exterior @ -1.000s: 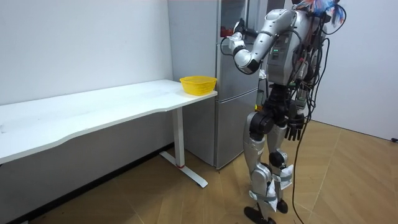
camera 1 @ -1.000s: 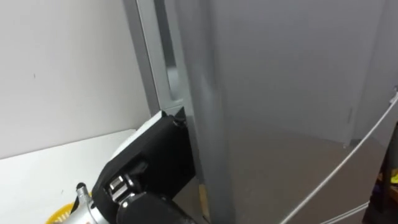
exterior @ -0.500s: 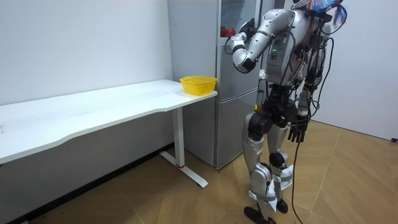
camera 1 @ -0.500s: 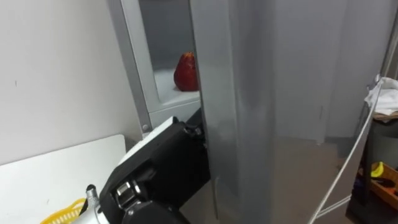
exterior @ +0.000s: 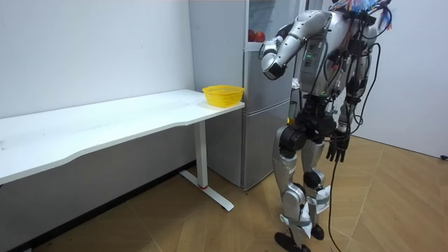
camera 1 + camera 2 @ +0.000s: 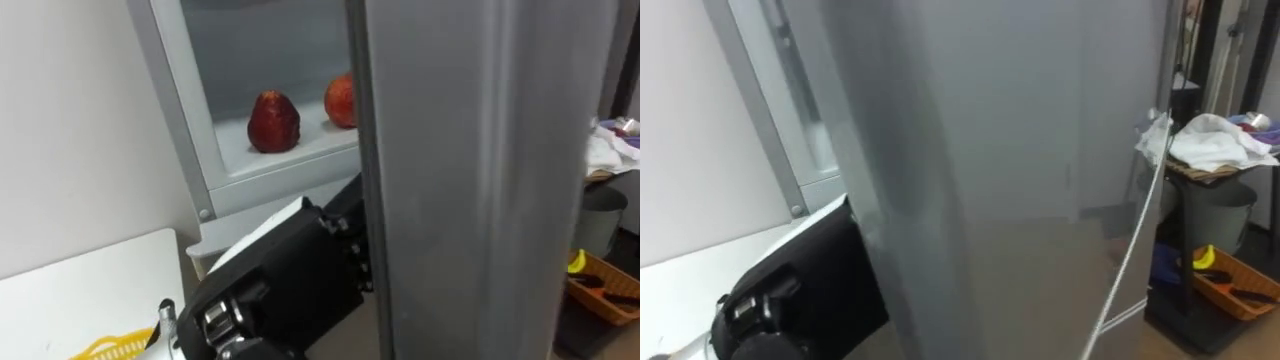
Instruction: Retrieve from the upper fridge
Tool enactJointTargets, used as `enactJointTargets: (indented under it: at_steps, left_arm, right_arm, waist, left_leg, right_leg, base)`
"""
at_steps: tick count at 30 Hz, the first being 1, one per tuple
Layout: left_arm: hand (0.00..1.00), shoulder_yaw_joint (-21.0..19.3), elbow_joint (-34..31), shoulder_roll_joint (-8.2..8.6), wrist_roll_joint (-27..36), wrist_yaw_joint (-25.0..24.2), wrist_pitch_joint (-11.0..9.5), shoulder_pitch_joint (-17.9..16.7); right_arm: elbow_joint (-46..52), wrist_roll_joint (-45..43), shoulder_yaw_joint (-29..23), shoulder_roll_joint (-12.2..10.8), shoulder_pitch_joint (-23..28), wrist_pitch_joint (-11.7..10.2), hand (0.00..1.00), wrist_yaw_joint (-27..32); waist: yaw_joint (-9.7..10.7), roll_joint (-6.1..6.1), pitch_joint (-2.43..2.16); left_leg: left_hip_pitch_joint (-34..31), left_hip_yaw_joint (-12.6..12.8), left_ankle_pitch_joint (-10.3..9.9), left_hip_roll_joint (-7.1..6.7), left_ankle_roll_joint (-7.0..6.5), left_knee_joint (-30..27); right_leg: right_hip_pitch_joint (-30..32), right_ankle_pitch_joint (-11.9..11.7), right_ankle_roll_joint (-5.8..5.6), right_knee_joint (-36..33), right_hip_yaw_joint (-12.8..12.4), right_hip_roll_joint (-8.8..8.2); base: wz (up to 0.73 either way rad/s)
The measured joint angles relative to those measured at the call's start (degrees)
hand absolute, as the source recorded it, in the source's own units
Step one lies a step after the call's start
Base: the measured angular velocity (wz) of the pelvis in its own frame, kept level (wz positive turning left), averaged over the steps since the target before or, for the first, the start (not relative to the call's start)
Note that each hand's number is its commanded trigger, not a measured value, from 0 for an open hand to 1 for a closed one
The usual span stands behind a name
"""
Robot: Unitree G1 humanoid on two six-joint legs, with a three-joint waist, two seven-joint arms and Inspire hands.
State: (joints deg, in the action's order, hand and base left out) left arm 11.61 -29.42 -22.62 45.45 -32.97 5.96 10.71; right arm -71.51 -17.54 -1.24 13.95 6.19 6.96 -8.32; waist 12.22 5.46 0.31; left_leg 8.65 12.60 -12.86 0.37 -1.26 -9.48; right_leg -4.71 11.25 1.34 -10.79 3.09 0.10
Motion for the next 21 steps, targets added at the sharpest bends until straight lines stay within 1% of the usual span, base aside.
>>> enactJointTargets:
  at_steps: [2,4,5,7,9,11,14,17,19,21]
  left_arm:
    - [0.0,0.7,0.0,0.04,0.0,0.1,0.0,1.3]
    - [0.0,1.8,0.0,0.04,0.0,0.1,0.0,2.7]
    - [0.0,2.3,0.0,0.07,0.0,0.2,0.0,3.3]
    - [0.0,3.0,0.0,0.08,0.0,0.1,0.0,3.8]
    - [0.0,3.9,-0.2,0.27,0.0,-0.2,0.0,4.2]
    - [0.0,4.6,-0.2,0.26,0.0,-0.3,0.0,4.8]
    - [0.0,5.3,0.0,0.25,0.0,-0.3,-0.2,5.5]
    - [0.0,6.4,0.5,0.29,0.0,0.1,-0.3,6.7]
    - [0.0,7.2,1.5,0.81,0.0,0.1,-0.6,7.6]
    - [0.0,8.0,2.0,1.84,0.0,0.5,-0.7,7.9]
  right_arm:
    - [-0.3,0.7,0.0,0.0,0.0,-0.1,0.0,0.3]
    - [-0.5,1.3,0.0,0.0,0.0,-0.2,0.0,0.9]
    - [-0.5,1.7,0.0,0.0,0.1,-0.2,0.0,1.2]
    - [-0.5,2.0,0.0,0.0,0.2,-0.1,0.0,1.3]
    - [-0.5,2.4,0.0,0.0,0.2,-0.1,0.0,1.3]
    - [-0.4,2.3,0.0,0.0,0.1,-0.1,0.0,1.3]
    - [0.0,2.3,0.1,0.0,0.0,-0.6,0.0,1.5]
    - [0.3,2.3,0.7,0.1,0.0,-0.7,0.0,1.6]
    - [0.4,2.3,1.8,0.0,-0.2,-0.7,0.0,1.7]
    - [0.3,2.3,2.2,0.0,-0.7,-0.8,0.0,1.9]
  waist:
    - [0.3,-0.14,0.09]
    - [0.3,-0.23,0.06]
    - [0.2,-0.34,0.12]
    - [0.4,-0.65,0.22]
    - [0.6,-1.24,0.32]
    - [1.0,-1.55,0.28]
    - [1.6,-1.53,0.2]
    - [1.7,-1.22,0.0]
    - [1.8,-1.08,-0.06]
    - [2.3,-0.81,-0.1]
  left_leg:
    - [0.0,0.1,0.0,0.02,0.0,0.0]
    - [0.0,0.3,0.0,0.06,0.0,0.1]
    - [0.0,0.8,0.0,0.12,0.0,0.1]
    - [0.0,1.4,0.0,0.14,0.0,0.1]
    - [0.0,1.6,0.0,0.14,0.0,0.1]
    - [-0.1,1.5,0.0,0.12,0.0,0.1]
    - [0.1,1.4,0.0,0.07,0.0,0.1]
    - [0.1,1.4,0.0,0.06,0.01,0.1]
    - [0.2,1.4,0.0,0.06,0.01,0.1]
    - [0.2,1.4,0.0,0.04,0.01,0.1]
  right_leg:
    - [0.2,0.0,0.02,0.0,-0.5,0.11]
    - [0.5,-0.1,0.09,0.0,-1.2,0.27]
    - [0.7,-0.1,0.13,-0.1,-1.4,0.27]
    - [0.8,-0.1,0.14,-0.1,-1.6,0.27]
    - [0.9,-0.1,0.14,0.0,-1.9,0.33]
    - [0.9,-0.1,0.14,0.1,-1.9,0.33]
    - [0.9,-0.1,0.12,0.1,-2.2,0.27]
    - [0.8,-0.2,0.11,0.0,-2.5,0.26]
    - [0.6,-0.2,0.12,0.0,-2.6,0.24]
    - [0.6,-0.2,0.1,0.0,-2.6,0.2]
  base:
    - [-0.13]
    - [-0.22]
    - [-0.18]
    - [-0.12]
    - [-0.09]
    - [-0.02]
    - [-0.04]
    - [-0.05]
    - [-0.02]
    - [0.0]
